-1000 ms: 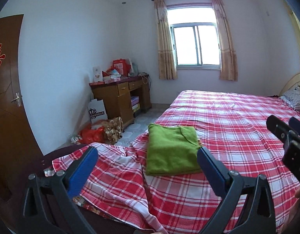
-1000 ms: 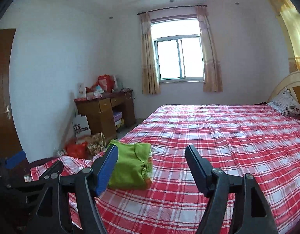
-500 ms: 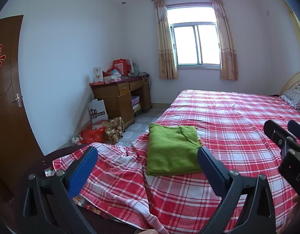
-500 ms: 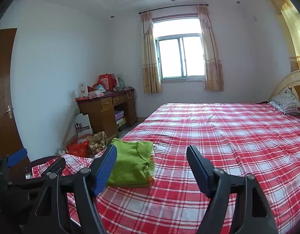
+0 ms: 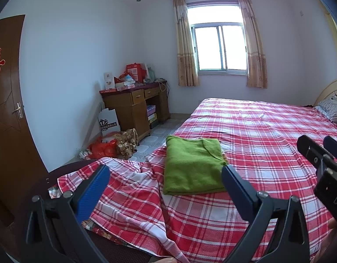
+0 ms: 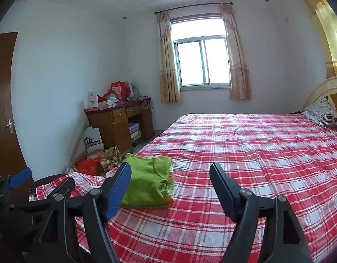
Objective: Fold small clothes
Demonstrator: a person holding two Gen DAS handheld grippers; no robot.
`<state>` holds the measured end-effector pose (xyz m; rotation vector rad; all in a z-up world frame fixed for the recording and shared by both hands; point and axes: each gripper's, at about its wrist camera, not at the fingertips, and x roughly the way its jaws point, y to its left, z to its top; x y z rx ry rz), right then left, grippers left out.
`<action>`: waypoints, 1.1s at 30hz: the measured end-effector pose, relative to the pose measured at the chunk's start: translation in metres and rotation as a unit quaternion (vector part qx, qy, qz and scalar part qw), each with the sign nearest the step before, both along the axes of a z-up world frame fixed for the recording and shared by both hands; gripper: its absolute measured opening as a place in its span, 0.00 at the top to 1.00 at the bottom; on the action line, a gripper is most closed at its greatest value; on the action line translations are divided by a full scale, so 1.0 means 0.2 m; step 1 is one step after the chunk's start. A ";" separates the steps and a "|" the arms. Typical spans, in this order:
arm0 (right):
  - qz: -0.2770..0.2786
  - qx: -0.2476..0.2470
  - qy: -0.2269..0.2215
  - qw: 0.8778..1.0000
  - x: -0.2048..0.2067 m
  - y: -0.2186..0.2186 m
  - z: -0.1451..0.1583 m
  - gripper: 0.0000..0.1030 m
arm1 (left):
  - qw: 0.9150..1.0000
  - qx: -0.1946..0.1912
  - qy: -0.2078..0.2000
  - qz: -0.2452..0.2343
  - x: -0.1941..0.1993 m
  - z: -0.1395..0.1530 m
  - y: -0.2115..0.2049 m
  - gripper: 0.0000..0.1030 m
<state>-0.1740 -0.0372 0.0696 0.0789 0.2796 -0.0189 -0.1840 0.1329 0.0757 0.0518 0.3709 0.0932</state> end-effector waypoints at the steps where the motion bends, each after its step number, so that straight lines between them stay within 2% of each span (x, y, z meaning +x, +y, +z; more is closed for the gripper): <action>1: 0.001 0.001 0.000 1.000 0.00 0.00 0.00 0.28 | 1.000 0.001 0.000 0.000 0.00 0.00 0.00 0.00; 15: 0.002 0.002 0.003 1.000 0.01 -0.02 0.00 0.28 | 1.000 0.002 0.002 0.001 0.00 0.00 0.00 0.00; 33: -0.009 0.011 0.016 1.000 0.06 -0.05 -0.06 0.27 | 1.000 0.006 0.028 0.007 0.07 -0.06 -0.02 0.00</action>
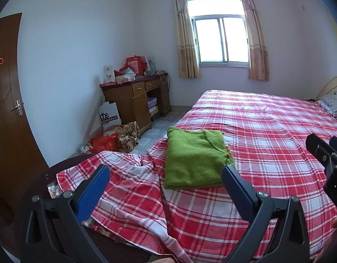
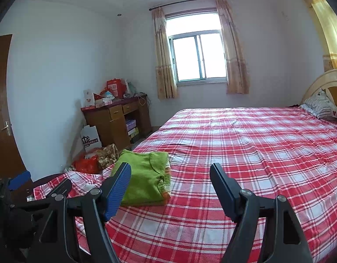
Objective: Fold small clothes
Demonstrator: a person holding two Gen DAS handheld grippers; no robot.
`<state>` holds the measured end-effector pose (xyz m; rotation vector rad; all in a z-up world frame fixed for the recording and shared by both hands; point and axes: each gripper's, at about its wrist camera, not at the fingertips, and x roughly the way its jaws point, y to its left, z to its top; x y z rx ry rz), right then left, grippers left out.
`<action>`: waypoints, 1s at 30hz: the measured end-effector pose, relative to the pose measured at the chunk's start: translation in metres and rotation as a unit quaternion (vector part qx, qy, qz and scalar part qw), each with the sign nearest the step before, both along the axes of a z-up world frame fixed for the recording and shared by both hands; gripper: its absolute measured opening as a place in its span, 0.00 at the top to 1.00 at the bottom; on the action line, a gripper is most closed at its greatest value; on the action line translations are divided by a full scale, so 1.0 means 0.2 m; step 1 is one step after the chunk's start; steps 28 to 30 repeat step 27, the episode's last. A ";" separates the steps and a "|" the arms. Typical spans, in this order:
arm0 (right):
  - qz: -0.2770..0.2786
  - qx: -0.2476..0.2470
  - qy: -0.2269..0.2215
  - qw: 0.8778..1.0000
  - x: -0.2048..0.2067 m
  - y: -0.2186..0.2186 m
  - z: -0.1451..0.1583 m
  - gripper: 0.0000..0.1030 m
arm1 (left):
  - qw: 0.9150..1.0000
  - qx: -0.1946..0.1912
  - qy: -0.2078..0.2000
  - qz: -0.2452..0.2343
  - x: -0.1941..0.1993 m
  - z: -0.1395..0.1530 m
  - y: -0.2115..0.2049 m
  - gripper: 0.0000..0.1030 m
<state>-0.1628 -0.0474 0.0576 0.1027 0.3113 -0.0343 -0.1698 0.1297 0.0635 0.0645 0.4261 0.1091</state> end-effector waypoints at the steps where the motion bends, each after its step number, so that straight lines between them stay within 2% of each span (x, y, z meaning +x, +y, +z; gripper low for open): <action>1: 0.000 0.001 0.002 1.000 0.00 0.00 -0.01 0.27 | 1.000 0.002 0.000 0.001 0.00 0.00 0.00 0.00; 4: 0.000 0.003 0.007 1.000 0.01 0.00 -0.02 0.27 | 1.000 0.008 0.004 0.006 0.02 -0.01 -0.01 0.00; 8: 0.000 0.002 0.008 1.000 0.01 0.00 -0.03 0.27 | 1.000 -0.007 0.014 0.003 0.03 -0.02 0.01 0.00; 17: -0.002 0.005 0.011 1.000 0.01 -0.01 -0.04 0.27 | 1.000 -0.005 0.012 0.004 0.03 -0.03 0.00 0.00; 22: -0.001 0.006 0.015 1.000 0.02 -0.01 -0.05 0.27 | 0.999 -0.019 0.028 -0.011 0.06 -0.05 0.01 0.00; 30: 0.000 0.005 0.019 1.000 0.02 -0.01 -0.06 0.27 | 1.000 -0.004 0.031 0.000 0.07 -0.07 0.01 0.00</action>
